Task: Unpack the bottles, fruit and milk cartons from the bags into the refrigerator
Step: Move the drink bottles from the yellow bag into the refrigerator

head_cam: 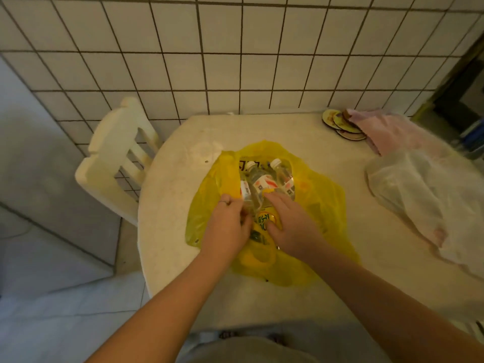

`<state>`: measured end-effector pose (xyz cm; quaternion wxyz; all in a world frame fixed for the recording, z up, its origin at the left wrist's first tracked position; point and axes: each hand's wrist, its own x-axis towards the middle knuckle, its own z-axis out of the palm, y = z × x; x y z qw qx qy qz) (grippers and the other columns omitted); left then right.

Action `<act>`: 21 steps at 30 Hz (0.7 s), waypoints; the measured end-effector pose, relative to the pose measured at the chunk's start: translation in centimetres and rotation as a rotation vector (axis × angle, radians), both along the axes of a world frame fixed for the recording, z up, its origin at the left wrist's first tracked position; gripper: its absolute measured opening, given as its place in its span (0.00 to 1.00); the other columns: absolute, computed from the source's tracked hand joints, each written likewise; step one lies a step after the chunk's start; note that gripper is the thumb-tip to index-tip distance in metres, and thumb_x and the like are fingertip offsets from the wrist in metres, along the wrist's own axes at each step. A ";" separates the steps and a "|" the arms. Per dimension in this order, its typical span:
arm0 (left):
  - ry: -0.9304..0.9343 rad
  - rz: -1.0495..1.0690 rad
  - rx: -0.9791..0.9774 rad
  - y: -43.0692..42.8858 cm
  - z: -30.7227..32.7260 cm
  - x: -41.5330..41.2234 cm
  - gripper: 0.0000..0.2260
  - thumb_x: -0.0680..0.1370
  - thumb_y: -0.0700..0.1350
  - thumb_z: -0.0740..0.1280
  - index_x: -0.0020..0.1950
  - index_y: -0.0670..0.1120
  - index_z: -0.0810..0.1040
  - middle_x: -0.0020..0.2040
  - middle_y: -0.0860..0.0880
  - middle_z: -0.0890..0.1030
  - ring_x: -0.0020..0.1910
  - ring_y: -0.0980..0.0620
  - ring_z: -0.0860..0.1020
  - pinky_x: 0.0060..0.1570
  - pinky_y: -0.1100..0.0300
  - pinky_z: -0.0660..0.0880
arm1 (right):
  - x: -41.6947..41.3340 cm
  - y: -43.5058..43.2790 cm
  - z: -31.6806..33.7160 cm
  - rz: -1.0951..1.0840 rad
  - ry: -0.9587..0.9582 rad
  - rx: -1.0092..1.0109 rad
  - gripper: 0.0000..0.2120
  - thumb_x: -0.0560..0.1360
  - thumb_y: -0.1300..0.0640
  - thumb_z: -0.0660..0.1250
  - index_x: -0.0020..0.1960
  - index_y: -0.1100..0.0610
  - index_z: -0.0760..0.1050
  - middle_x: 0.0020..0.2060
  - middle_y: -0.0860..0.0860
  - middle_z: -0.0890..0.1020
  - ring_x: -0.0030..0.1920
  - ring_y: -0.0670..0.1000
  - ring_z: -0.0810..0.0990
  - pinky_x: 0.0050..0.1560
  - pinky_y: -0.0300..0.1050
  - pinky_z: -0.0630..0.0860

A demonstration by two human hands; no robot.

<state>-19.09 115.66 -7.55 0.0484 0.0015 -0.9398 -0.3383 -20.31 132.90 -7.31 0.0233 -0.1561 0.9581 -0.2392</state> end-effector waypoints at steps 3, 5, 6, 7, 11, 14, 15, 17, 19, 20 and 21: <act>-0.029 0.104 0.039 0.2 0.6 -0.2 0.04 0.75 0.40 0.69 0.49 0.45 0.80 0.49 0.48 0.75 0.46 0.48 0.77 0.47 0.56 0.74 | -1.5 -0.1 0.0 -0.029 -0.051 -0.057 0.31 0.79 0.51 0.66 0.78 0.52 0.59 0.77 0.50 0.61 0.76 0.53 0.61 0.72 0.52 0.67; -0.041 0.169 0.033 -0.3 0.6 -0.3 0.03 0.74 0.39 0.69 0.47 0.45 0.80 0.47 0.48 0.76 0.46 0.48 0.76 0.45 0.59 0.71 | -2.2 -0.1 -0.2 -0.037 -0.100 -0.115 0.33 0.79 0.50 0.66 0.79 0.51 0.55 0.78 0.49 0.60 0.77 0.52 0.60 0.72 0.52 0.67; -0.049 0.209 0.022 -0.8 0.4 -0.2 0.03 0.74 0.39 0.69 0.46 0.45 0.80 0.47 0.47 0.76 0.47 0.48 0.76 0.45 0.60 0.70 | -2.5 -0.1 -0.2 -0.036 -0.129 -0.148 0.34 0.78 0.50 0.67 0.79 0.50 0.54 0.78 0.49 0.59 0.77 0.51 0.60 0.72 0.52 0.67; -0.056 0.252 0.010 -1.5 0.2 -0.1 0.04 0.74 0.39 0.68 0.47 0.46 0.81 0.48 0.47 0.76 0.48 0.48 0.76 0.47 0.59 0.70 | -2.8 0.0 -0.3 -0.037 -0.164 -0.171 0.35 0.78 0.50 0.67 0.80 0.50 0.53 0.78 0.48 0.59 0.77 0.51 0.59 0.73 0.52 0.66; -0.188 0.386 -0.139 -3.6 -0.5 0.4 0.13 0.79 0.43 0.63 0.62 0.47 0.80 0.59 0.45 0.75 0.55 0.42 0.76 0.56 0.47 0.76 | -3.7 0.2 -0.8 -0.046 -0.246 -0.174 0.41 0.77 0.48 0.70 0.81 0.50 0.49 0.79 0.50 0.57 0.77 0.53 0.59 0.73 0.52 0.64; -0.257 0.490 -0.317 -2.8 0.2 0.6 0.18 0.80 0.51 0.62 0.70 0.50 0.74 0.73 0.45 0.68 0.68 0.39 0.66 0.64 0.43 0.69 | -4.4 0.4 -1.0 -0.049 -0.294 -0.195 0.44 0.74 0.48 0.72 0.81 0.52 0.49 0.79 0.52 0.59 0.78 0.54 0.59 0.74 0.53 0.63; -0.189 0.518 -0.321 -2.2 0.5 0.7 0.20 0.80 0.52 0.63 0.71 0.50 0.73 0.74 0.46 0.66 0.70 0.39 0.64 0.65 0.43 0.67 | -4.6 0.4 -1.1 -0.050 -0.298 -0.195 0.45 0.74 0.47 0.73 0.81 0.52 0.49 0.79 0.53 0.59 0.77 0.55 0.59 0.74 0.54 0.64; 0.011 0.482 -0.241 -0.6 1.2 0.6 0.20 0.78 0.49 0.67 0.69 0.49 0.74 0.70 0.46 0.69 0.67 0.41 0.66 0.63 0.45 0.69 | -4.7 0.3 -1.1 -0.054 -0.283 -0.172 0.45 0.72 0.46 0.74 0.80 0.53 0.51 0.77 0.54 0.62 0.76 0.56 0.62 0.72 0.54 0.66; 0.078 0.366 -0.110 1.0 1.4 0.2 0.18 0.77 0.45 0.69 0.66 0.48 0.76 0.65 0.46 0.71 0.63 0.43 0.70 0.60 0.49 0.73 | -4.6 0.2 -1.0 -0.054 -0.260 -0.122 0.45 0.71 0.43 0.74 0.78 0.54 0.53 0.75 0.54 0.65 0.74 0.57 0.64 0.68 0.54 0.69; 0.054 0.323 -0.065 1.8 1.3 -0.1 0.17 0.77 0.44 0.69 0.66 0.47 0.76 0.63 0.46 0.71 0.62 0.45 0.72 0.59 0.50 0.74 | -4.6 0.2 -0.9 -0.050 -0.253 -0.101 0.45 0.70 0.42 0.74 0.78 0.54 0.54 0.74 0.55 0.67 0.73 0.57 0.65 0.67 0.54 0.70; 0.020 0.300 -0.053 2.4 1.3 -0.3 0.18 0.76 0.44 0.70 0.66 0.47 0.75 0.63 0.46 0.71 0.61 0.45 0.72 0.58 0.50 0.74 | -4.7 0.2 -0.8 -0.052 -0.261 -0.095 0.44 0.70 0.42 0.75 0.77 0.55 0.56 0.72 0.55 0.68 0.72 0.58 0.67 0.66 0.54 0.70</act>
